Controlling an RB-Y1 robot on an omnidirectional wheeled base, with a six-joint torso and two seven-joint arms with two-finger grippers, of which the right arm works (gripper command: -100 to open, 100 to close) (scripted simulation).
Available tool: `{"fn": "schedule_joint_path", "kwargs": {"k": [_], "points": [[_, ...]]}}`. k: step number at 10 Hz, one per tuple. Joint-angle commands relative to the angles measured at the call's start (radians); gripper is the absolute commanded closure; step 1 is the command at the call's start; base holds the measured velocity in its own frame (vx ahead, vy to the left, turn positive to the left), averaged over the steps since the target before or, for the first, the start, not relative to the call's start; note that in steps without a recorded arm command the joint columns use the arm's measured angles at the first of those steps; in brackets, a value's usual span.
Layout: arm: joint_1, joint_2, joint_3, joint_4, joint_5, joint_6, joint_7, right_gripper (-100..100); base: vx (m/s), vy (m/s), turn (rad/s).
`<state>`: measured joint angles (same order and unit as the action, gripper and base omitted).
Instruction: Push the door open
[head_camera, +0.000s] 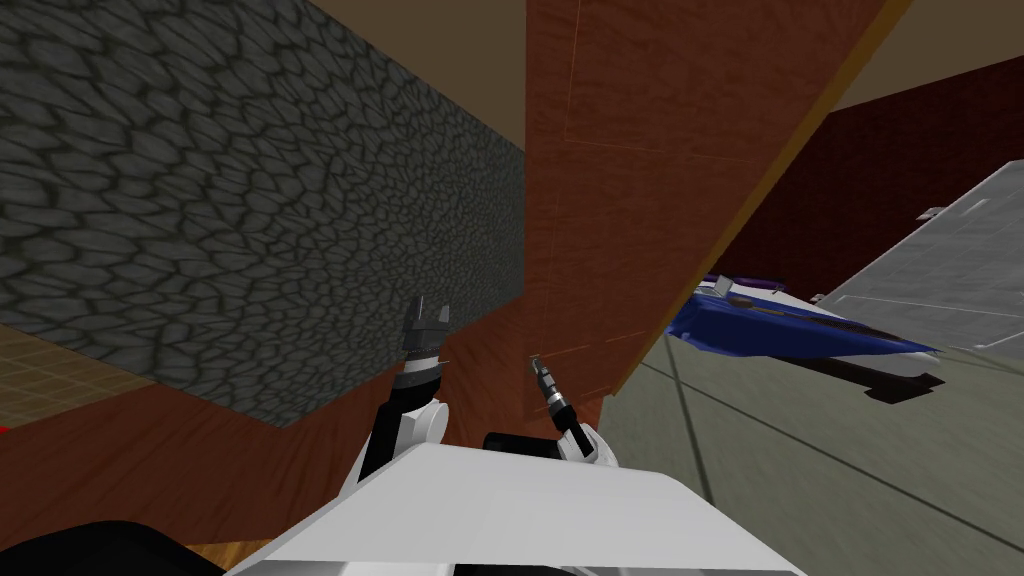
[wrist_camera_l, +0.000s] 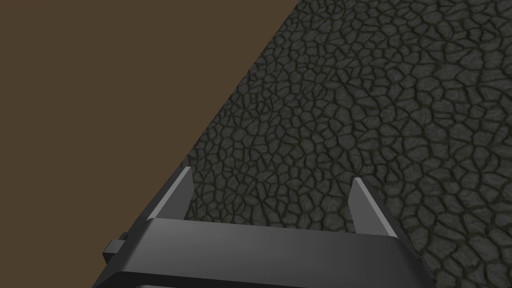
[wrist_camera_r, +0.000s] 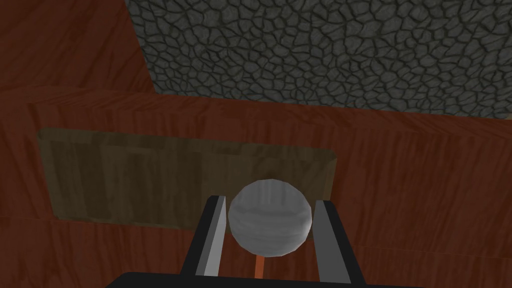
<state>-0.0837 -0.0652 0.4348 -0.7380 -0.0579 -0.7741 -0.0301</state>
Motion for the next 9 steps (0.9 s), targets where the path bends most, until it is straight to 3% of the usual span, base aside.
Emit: {"fn": "schedule_joint_path", "kwargs": {"k": [1, 6, 9], "points": [[-0.001, -0.014, -0.035, -0.007, -0.011, 0.001, 0.008, 100, 0.157, 0.112, -0.056], [-0.007, -0.016, -0.073, 0.001, -0.021, 0.001, 0.019, 100, 0.094, 0.078, -0.037], [-0.012, -0.016, -0.114, 0.01, -0.033, 0.0, 0.03, 100, 0.089, 0.069, -0.077]]}}
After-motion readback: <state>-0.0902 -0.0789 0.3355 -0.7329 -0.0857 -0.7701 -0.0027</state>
